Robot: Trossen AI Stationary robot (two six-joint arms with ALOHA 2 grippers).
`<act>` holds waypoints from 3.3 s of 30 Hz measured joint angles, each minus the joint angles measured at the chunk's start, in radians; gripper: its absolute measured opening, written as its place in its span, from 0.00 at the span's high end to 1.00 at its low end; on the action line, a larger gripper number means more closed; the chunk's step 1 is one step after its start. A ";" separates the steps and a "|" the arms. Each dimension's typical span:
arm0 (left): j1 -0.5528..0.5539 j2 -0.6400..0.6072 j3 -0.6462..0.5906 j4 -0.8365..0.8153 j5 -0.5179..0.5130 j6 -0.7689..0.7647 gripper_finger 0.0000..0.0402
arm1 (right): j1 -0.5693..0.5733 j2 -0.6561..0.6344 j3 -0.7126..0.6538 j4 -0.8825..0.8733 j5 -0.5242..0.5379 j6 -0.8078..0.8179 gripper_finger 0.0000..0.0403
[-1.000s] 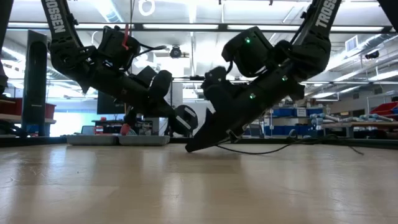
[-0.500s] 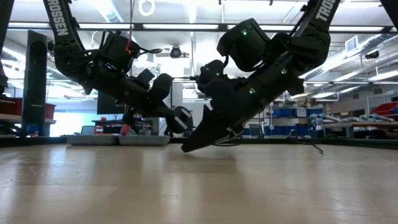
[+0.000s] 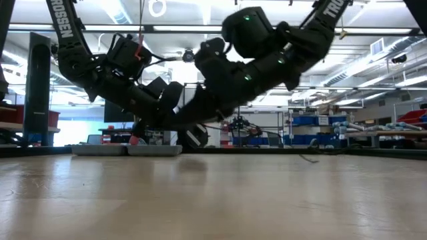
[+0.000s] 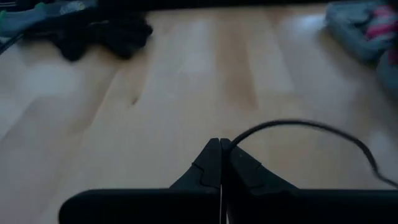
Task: Coil cords
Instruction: Coil the black wire onto the spool
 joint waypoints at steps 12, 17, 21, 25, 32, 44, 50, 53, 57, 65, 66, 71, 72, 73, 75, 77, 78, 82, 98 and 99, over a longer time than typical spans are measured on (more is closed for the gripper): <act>-0.008 -0.003 0.004 -0.065 0.091 0.059 1.00 | -0.129 -0.014 0.112 -0.151 -0.120 -0.056 1.00; -0.008 -0.003 0.003 -0.083 0.163 0.077 1.00 | -0.172 -0.093 0.113 -0.338 -0.093 -0.067 1.00; -0.008 -0.001 0.000 -0.084 0.215 0.057 1.00 | -0.195 -0.155 0.113 -0.416 -0.067 -0.110 1.00; -0.009 0.000 0.000 -0.086 0.246 0.057 1.00 | -0.220 -0.187 0.113 -0.415 -0.066 -0.117 1.00; -0.008 0.000 0.000 -0.087 0.262 0.059 1.00 | -0.238 -0.191 0.113 -0.544 0.033 -0.092 1.00; -0.008 0.000 0.000 -0.089 0.258 0.057 1.00 | -0.238 -0.212 0.113 -0.766 0.142 -0.029 1.00; -0.008 0.000 0.000 -0.086 0.264 0.052 1.00 | -0.247 -0.215 0.068 -0.830 0.163 0.054 1.00; -0.008 0.001 0.000 -0.079 0.265 0.051 1.00 | -0.243 -0.215 0.007 -0.818 0.154 0.117 1.00; -0.008 0.002 -0.002 -0.059 0.266 0.041 1.00 | -0.219 -0.214 -0.096 -0.730 0.103 0.197 1.00; -0.008 0.003 -0.003 -0.019 0.265 0.018 1.00 | -0.145 -0.219 -0.173 -0.585 0.120 0.259 1.00; -0.008 0.003 -0.002 -0.015 0.265 0.016 1.00 | -0.138 -0.218 -0.173 -0.584 0.124 0.258 0.99; -0.019 0.003 -0.002 -0.015 0.230 0.013 1.00 | -0.106 -0.217 -0.174 -0.598 0.127 0.250 0.98; -0.028 0.003 -0.002 -0.014 0.210 0.013 1.00 | -0.099 -0.217 -0.173 -0.605 0.134 0.249 0.98; -0.038 0.002 -0.002 -0.014 0.192 0.016 1.00 | -0.092 -0.217 -0.173 -0.612 0.144 0.249 0.98; -0.057 0.002 -0.002 -0.014 0.153 0.022 1.00 | -0.081 -0.218 -0.173 -0.620 0.162 0.251 0.99; -0.078 0.002 -0.002 -0.014 0.113 0.024 1.00 | -0.074 -0.220 -0.174 -0.624 0.162 0.251 0.99; -0.088 0.002 -0.002 -0.013 0.098 0.027 1.00 | -0.070 -0.223 -0.174 -0.626 0.163 0.251 0.99; -0.138 0.001 -0.002 -0.010 0.032 0.047 1.00 | -0.051 -0.261 -0.210 -0.627 0.154 0.269 1.00; -0.243 0.000 0.001 0.066 -0.069 0.103 1.00 | 0.036 -0.472 -0.617 -0.034 0.294 0.505 1.00; -0.242 0.000 0.001 0.066 -0.070 0.103 1.00 | 0.030 -0.458 -0.608 -0.042 0.284 0.500 1.00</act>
